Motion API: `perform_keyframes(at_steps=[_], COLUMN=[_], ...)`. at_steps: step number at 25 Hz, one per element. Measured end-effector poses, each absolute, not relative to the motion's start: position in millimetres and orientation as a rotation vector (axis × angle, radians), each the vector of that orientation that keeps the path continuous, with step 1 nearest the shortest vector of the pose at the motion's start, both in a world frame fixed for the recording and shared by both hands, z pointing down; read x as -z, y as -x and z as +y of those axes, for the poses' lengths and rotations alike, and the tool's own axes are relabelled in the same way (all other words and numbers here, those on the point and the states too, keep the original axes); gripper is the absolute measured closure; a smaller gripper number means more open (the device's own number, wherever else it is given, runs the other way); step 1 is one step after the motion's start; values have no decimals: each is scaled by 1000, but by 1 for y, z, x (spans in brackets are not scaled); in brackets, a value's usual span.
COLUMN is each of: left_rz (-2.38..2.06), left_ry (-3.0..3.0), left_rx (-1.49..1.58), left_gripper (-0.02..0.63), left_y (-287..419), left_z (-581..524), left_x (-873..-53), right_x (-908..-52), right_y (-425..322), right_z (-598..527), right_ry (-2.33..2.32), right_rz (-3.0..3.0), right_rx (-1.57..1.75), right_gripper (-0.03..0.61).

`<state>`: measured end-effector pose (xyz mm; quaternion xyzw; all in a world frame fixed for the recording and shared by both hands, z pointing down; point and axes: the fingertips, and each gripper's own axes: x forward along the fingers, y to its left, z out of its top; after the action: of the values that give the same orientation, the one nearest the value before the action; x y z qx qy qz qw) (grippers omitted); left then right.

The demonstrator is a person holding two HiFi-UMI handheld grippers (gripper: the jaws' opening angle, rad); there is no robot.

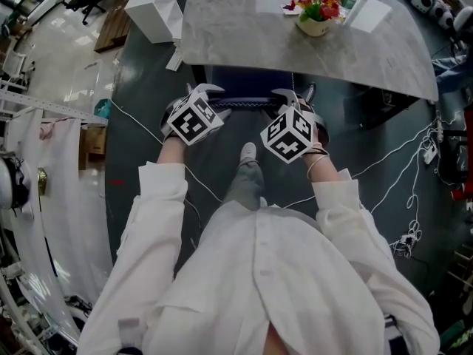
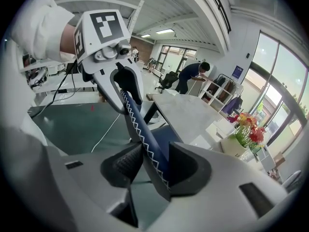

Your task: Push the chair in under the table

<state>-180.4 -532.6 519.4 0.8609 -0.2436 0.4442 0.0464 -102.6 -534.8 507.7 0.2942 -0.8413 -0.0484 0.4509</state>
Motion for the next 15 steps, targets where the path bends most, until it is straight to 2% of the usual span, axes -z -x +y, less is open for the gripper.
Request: perform_keyframes(at_steps=[15], left_rz=[-805], left_ry=[-2621], left_rx=[-1351], left_gripper=[434], left_y=[180], left_z=[-529], left_x=[-517], right_x=[-508], right_y=[104], right_z=[-529], right_ry=[-718], right_rz=[-2090], right_rx=[77], right_gripper=[411])
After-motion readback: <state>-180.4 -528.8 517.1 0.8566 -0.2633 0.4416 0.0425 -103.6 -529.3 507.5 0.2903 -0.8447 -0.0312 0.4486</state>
